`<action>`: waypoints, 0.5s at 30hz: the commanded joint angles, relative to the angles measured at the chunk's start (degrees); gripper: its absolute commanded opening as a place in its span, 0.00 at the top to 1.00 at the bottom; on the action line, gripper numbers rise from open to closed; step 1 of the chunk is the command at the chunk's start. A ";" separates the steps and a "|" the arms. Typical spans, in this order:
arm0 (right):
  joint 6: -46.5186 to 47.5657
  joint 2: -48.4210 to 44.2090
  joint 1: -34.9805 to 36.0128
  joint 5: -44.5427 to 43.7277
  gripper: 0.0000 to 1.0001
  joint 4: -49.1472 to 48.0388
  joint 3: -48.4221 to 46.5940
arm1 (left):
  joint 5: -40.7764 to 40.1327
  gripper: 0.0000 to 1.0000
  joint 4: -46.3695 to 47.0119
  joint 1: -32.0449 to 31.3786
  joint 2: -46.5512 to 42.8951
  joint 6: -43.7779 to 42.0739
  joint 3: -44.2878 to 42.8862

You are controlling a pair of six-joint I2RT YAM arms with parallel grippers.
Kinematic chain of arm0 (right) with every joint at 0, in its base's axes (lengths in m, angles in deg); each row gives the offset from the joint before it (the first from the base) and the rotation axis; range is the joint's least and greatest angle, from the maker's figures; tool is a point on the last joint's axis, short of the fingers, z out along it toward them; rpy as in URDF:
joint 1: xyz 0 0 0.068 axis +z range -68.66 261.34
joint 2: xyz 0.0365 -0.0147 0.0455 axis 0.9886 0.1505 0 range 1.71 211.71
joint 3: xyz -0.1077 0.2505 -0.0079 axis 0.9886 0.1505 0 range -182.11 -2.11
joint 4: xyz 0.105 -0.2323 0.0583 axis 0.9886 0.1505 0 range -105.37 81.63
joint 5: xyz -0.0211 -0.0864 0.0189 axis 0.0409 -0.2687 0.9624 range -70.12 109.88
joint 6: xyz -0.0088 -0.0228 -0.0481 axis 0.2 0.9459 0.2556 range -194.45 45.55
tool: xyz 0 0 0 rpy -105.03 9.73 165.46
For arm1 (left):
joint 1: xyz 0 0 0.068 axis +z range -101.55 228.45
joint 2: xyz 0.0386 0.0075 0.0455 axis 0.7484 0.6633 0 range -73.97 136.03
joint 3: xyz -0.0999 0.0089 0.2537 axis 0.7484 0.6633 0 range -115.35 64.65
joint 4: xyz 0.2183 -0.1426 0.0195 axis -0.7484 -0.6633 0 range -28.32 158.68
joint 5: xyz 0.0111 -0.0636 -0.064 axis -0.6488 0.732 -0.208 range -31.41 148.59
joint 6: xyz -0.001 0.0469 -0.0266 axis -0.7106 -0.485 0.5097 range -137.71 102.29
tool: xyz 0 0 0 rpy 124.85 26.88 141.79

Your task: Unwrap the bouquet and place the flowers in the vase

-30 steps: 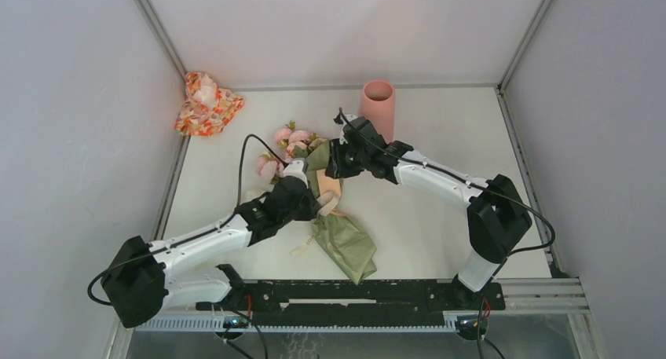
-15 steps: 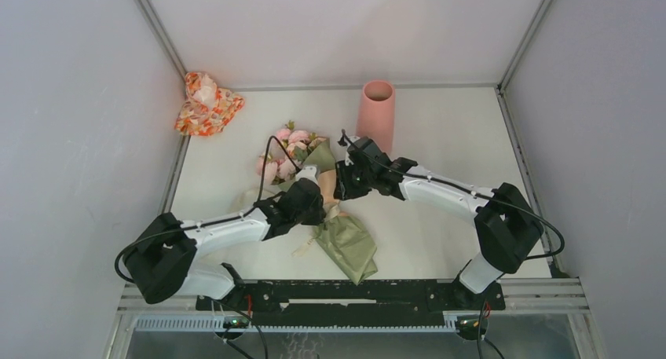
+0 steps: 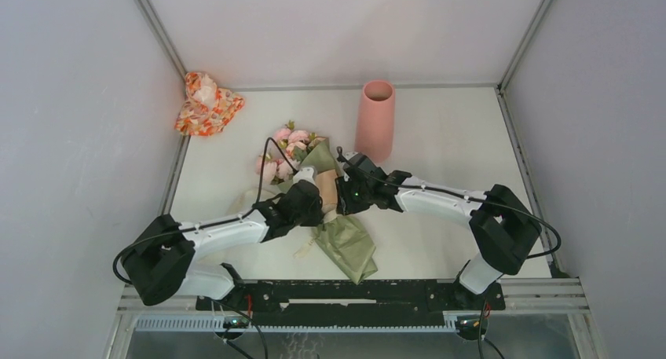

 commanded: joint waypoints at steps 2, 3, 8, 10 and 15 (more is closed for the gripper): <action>-0.93 1.47 0.01 -1.91 0.60 -3.77 -0.34 | -3.17 1.00 -3.63 -0.16 -2.44 0.90 2.67; -0.87 2.27 0.01 -1.57 0.60 -4.38 -0.32 | -3.17 1.00 -3.65 -0.16 -2.20 0.97 2.68; -1.17 5.58 0.25 0.40 0.60 -7.47 -0.30 | -2.91 1.00 -3.36 -0.18 -1.71 1.37 2.54; -1.22 6.54 0.31 1.17 0.59 -8.42 -0.30 | -2.82 1.00 -3.46 -0.16 -1.59 1.18 2.06; -0.37 7.84 1.57 3.74 0.57 -11.02 -1.07 | -2.58 1.00 -3.83 -0.18 -1.95 0.93 1.45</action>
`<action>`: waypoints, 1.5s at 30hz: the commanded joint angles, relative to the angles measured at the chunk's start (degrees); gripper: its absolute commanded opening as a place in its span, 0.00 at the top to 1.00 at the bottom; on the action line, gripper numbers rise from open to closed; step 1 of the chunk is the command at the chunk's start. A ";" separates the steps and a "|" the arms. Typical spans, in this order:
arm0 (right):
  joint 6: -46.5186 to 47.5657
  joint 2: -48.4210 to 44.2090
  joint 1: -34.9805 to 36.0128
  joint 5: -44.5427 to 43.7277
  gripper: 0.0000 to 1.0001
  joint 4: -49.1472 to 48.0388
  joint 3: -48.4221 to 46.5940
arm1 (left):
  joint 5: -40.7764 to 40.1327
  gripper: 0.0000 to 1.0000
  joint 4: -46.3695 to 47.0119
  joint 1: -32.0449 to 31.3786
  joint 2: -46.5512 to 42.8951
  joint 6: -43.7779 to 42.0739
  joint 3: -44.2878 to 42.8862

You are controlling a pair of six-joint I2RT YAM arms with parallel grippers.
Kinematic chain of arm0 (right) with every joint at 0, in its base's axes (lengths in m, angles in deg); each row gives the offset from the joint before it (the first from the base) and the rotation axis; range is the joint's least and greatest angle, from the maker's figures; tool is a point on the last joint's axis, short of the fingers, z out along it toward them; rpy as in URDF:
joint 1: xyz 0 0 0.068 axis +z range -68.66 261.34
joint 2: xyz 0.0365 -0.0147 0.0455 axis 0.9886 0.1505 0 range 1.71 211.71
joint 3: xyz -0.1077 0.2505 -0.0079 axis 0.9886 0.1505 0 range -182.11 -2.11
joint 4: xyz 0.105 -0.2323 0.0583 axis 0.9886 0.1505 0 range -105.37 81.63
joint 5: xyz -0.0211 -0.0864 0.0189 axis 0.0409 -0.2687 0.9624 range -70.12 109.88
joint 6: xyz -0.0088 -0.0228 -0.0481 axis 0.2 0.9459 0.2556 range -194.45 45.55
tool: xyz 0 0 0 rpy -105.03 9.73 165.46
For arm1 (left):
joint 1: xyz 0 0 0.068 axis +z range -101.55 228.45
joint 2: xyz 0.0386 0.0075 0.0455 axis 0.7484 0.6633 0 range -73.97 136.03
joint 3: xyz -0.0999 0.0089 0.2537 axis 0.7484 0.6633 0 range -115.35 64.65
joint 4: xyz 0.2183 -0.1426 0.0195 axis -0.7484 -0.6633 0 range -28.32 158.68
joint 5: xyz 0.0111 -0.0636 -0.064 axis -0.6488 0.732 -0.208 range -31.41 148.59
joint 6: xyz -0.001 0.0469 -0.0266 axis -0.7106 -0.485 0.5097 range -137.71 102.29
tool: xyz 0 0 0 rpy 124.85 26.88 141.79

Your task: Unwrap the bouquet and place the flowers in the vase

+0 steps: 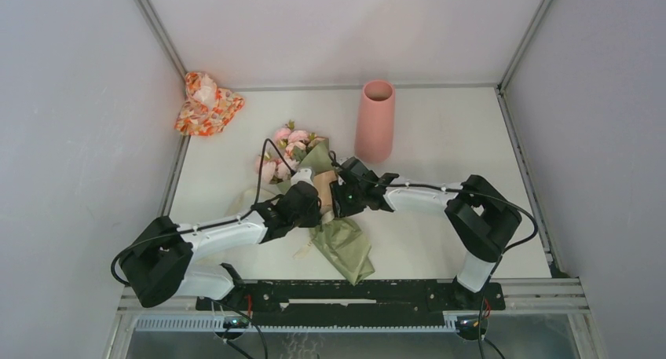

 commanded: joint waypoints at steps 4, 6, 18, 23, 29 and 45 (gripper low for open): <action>1.01 2.82 3.47 2.54 0.55 -4.34 -4.28 | -0.71 1.00 -2.27 -0.13 -0.80 0.10 0.27; 1.23 4.70 3.97 2.66 0.56 -3.80 -6.32 | -0.48 1.00 -2.29 -0.14 -1.20 0.02 0.17; 2.31 8.77 4.01 3.36 0.93 -3.75 -9.58 | -1.20 1.00 -3.76 -0.14 -5.70 0.01 0.78; 2.96 7.03 3.98 1.23 1.00 -1.86 -9.64 | -1.68 1.00 -4.23 -0.15 -5.68 0.27 0.78; 3.62 1.87 4.14 -2.17 1.00 1.03 -9.57 | -3.21 1.00 -4.63 -0.18 -6.05 1.21 1.73; 1.47 -6.46 2.69 0.59 1.00 2.03 -7.38 | -7.08 1.00 -7.54 -0.13 -7.14 1.81 3.06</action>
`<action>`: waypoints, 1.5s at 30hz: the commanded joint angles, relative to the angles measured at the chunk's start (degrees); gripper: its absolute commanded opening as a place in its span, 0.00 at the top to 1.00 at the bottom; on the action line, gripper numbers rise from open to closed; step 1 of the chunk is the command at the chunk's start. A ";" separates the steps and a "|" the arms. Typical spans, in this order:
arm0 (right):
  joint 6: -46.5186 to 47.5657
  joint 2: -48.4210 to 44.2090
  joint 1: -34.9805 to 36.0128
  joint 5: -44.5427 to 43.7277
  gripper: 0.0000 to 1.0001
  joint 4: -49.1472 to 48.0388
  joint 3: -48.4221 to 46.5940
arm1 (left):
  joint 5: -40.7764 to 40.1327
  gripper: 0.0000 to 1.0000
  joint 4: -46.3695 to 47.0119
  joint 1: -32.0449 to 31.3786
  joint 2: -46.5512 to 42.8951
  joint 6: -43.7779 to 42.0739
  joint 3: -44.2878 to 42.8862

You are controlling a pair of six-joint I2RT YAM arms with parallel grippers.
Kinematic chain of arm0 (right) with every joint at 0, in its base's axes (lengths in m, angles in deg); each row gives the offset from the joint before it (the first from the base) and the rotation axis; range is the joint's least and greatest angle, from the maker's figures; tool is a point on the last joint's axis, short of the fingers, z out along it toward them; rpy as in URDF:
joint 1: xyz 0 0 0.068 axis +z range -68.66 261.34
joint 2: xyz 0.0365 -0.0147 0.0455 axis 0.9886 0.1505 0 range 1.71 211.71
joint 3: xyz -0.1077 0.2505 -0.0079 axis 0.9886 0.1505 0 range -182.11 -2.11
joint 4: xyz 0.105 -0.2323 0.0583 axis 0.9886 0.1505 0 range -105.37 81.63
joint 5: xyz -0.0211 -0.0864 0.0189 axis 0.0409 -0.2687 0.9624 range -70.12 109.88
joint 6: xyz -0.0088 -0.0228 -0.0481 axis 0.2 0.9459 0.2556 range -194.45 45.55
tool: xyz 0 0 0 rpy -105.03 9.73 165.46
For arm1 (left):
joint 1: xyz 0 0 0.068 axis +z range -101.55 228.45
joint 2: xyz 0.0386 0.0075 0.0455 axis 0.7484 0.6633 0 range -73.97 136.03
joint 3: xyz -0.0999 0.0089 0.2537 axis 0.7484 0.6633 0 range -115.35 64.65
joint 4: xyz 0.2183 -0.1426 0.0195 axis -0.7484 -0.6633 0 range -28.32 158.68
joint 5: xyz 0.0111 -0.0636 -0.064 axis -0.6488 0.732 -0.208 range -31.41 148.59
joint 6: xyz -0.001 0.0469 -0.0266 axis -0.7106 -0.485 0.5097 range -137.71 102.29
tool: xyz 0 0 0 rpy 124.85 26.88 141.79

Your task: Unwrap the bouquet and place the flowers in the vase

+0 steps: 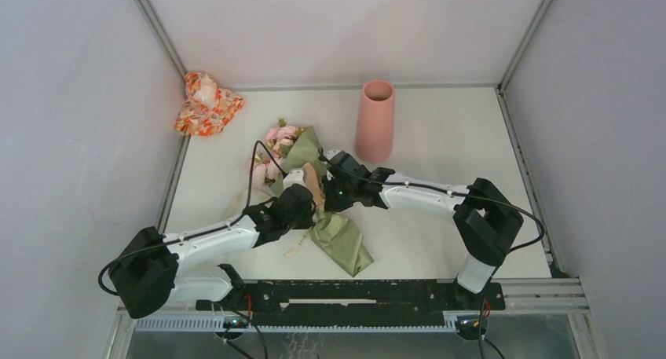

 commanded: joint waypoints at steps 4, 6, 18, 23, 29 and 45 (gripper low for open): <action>-2.78 -6.82 -2.64 4.63 1.00 -4.31 2.55 | -5.47 1.00 -4.34 -0.05 -3.50 1.30 3.19; -3.11 -7.31 -3.40 4.94 1.00 -4.44 3.43 | -6.44 1.00 -5.02 -0.01 -4.02 1.66 3.98; -3.54 -7.66 -3.73 1.44 0.88 -1.99 5.48 | -11.13 1.00 -13.32 2.67 -10.88 3.93 4.30; 0.27 -10.65 0.03 -8.49 0.59 2.54 2.67 | -12.03 1.00 -18.74 2.88 -15.99 3.71 1.04; 5.58 -12.37 5.37 -16.40 0.58 4.63 -0.07 | -15.93 0.95 -26.12 2.82 -23.60 5.21 -5.19; 19.54 0.68 8.88 -17.47 0.59 -0.20 -6.88 | -20.61 0.83 -34.13 2.87 -34.49 6.52 -9.36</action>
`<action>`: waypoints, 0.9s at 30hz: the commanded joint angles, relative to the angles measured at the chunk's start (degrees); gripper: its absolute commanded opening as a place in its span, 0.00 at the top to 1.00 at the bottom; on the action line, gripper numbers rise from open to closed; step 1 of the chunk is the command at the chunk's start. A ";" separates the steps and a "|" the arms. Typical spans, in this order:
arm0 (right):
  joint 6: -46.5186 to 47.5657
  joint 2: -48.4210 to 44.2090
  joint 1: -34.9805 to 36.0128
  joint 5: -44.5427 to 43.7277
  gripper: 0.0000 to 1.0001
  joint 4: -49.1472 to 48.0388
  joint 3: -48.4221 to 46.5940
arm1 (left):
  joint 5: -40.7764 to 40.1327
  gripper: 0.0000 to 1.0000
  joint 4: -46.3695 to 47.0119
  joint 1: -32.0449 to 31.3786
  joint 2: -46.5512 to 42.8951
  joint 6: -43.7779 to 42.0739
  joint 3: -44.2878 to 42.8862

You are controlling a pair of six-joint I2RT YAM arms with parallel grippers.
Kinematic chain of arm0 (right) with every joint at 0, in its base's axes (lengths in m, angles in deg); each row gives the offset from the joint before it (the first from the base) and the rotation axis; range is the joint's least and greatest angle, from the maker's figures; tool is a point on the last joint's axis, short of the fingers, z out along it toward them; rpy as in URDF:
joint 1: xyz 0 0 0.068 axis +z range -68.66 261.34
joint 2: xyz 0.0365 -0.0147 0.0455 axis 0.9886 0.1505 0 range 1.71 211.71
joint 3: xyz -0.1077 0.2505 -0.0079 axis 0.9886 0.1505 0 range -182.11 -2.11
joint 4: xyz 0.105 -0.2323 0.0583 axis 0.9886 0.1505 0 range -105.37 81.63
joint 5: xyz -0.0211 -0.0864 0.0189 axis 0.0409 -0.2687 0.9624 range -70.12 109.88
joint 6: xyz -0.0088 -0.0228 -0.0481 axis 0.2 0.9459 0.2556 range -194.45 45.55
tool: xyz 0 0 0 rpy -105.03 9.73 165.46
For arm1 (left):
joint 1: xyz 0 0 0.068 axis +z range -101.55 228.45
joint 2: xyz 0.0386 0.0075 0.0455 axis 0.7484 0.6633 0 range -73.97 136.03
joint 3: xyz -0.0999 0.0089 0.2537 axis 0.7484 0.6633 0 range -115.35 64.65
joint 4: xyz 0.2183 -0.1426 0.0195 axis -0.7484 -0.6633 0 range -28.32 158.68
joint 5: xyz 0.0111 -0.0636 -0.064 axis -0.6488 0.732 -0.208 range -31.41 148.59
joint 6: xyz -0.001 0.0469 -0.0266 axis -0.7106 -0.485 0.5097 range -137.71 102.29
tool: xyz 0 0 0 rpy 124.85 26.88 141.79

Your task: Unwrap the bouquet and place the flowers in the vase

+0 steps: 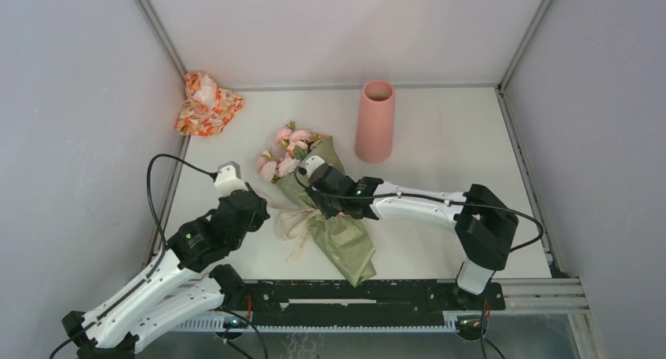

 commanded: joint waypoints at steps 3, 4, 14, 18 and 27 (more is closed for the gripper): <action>6.11 3.39 1.46 -1.67 0.59 -2.97 -4.69 | -1.90 0.83 -1.72 0.24 -0.52 2.10 -0.24; 6.50 3.79 1.60 -1.77 0.59 -2.85 -4.88 | -1.97 0.83 -1.72 0.23 -0.60 2.25 -0.11; 7.27 5.14 2.85 -4.10 0.59 0.96 -5.06 | -2.24 0.82 -1.97 0.25 -0.63 2.31 0.35; 7.85 5.65 3.93 -5.01 0.58 1.88 -5.07 | -2.25 0.82 -1.62 0.28 -0.68 2.31 0.69; 8.18 7.24 5.26 -4.63 0.58 1.86 -5.05 | -1.98 0.82 -1.87 0.22 -2.74 2.75 1.87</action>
